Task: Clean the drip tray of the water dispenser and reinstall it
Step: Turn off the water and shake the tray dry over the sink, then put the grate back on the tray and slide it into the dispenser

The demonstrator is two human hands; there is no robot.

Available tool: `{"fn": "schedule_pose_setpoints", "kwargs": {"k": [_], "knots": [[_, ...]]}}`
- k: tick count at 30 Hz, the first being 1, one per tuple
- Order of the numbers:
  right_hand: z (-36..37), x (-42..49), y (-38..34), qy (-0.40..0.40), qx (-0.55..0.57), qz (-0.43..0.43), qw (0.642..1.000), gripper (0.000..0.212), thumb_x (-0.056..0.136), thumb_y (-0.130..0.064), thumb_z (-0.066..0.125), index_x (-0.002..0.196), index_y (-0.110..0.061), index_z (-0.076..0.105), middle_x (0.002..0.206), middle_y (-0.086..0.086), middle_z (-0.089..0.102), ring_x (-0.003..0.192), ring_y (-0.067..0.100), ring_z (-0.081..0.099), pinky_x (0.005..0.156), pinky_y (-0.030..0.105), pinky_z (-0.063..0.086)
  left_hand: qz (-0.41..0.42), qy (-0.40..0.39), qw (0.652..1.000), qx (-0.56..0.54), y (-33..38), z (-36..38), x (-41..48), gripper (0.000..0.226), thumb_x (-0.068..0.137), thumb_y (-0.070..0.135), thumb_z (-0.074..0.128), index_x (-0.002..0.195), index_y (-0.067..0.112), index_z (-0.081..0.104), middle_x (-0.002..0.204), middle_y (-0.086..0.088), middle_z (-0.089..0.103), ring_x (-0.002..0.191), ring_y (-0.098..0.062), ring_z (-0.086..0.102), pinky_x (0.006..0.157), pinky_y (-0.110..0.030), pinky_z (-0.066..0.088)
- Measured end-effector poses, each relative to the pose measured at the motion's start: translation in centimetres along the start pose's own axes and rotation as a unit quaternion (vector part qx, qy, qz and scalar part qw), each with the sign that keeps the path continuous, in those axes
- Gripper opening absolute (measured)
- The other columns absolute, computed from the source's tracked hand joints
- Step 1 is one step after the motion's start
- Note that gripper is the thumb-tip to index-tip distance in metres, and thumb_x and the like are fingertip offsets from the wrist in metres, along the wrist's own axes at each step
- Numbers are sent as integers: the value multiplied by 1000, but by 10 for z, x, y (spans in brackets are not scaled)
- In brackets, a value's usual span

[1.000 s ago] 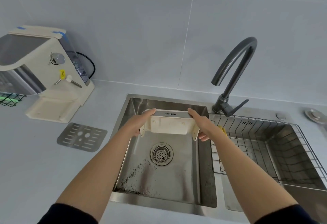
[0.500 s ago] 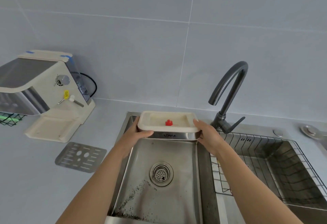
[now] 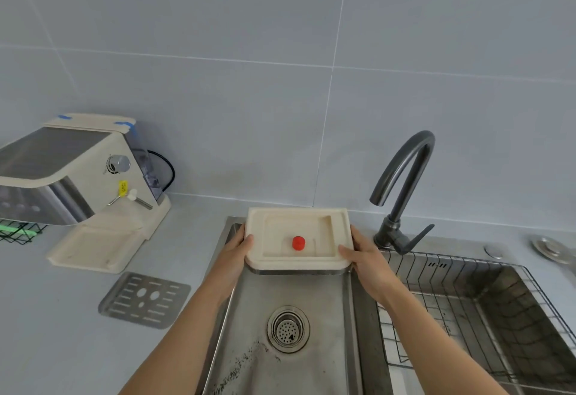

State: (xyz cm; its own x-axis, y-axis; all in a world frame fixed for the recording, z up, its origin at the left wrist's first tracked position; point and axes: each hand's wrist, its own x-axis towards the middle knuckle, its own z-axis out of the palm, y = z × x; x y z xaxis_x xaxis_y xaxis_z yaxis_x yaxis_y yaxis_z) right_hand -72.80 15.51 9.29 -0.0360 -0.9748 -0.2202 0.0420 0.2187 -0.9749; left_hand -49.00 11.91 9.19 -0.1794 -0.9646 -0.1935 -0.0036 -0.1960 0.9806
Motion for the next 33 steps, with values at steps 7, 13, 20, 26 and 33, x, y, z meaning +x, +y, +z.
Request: {"fn": "schedule_pose_setpoints", "kwargs": {"k": [7, 13, 20, 26, 33], "knots": [[9, -11, 6, 24, -9, 7, 1000, 49, 93, -1, 44, 137, -22, 39, 120, 4, 59, 112, 25, 56, 85, 33, 51, -22, 0, 1000, 22, -1, -2, -6, 44, 98, 9, 37, 141, 19, 36, 125, 0, 53, 113, -13, 47, 96, -24, 35], [17, -27, 14, 32, -41, 13, 999, 48, 95, -6, 43, 140, -23, 36, 113, -5, 60, 105, 16, 56, 84, 26, 49, -39, 7, 997, 64, -4, -8, -20, 45, 98, 9, 37, 142, 19, 35, 132, -2, 51, 118, -13, 45, 103, -27, 33], [31, -47, 20, -9, -96, 30, 995, 43, 95, -6, 42, 134, -23, 40, 110, -5, 59, 93, 6, 56, 67, 19, 48, -37, 48, 986, 154, -8, -16, -57, 44, 99, 12, 34, 143, 19, 34, 133, 1, 50, 112, -12, 45, 97, -26, 35], [61, -65, 27, -36, -153, 43, 987, 42, 94, -4, 41, 134, -18, 41, 112, -1, 57, 88, 8, 52, 58, 15, 42, -75, 82, 974, 197, -15, -40, -94, 41, 98, 11, 31, 139, 14, 37, 135, -6, 50, 118, -22, 49, 97, -32, 39], [125, -72, 39, -56, -216, 54, 973, 43, 92, -1, 40, 133, -13, 38, 113, 3, 57, 84, 15, 57, 59, 19, 47, -116, 108, 964, 212, -26, -107, -117, 41, 97, 11, 35, 137, 14, 41, 132, -6, 52, 114, -20, 48, 92, -29, 37]]}}
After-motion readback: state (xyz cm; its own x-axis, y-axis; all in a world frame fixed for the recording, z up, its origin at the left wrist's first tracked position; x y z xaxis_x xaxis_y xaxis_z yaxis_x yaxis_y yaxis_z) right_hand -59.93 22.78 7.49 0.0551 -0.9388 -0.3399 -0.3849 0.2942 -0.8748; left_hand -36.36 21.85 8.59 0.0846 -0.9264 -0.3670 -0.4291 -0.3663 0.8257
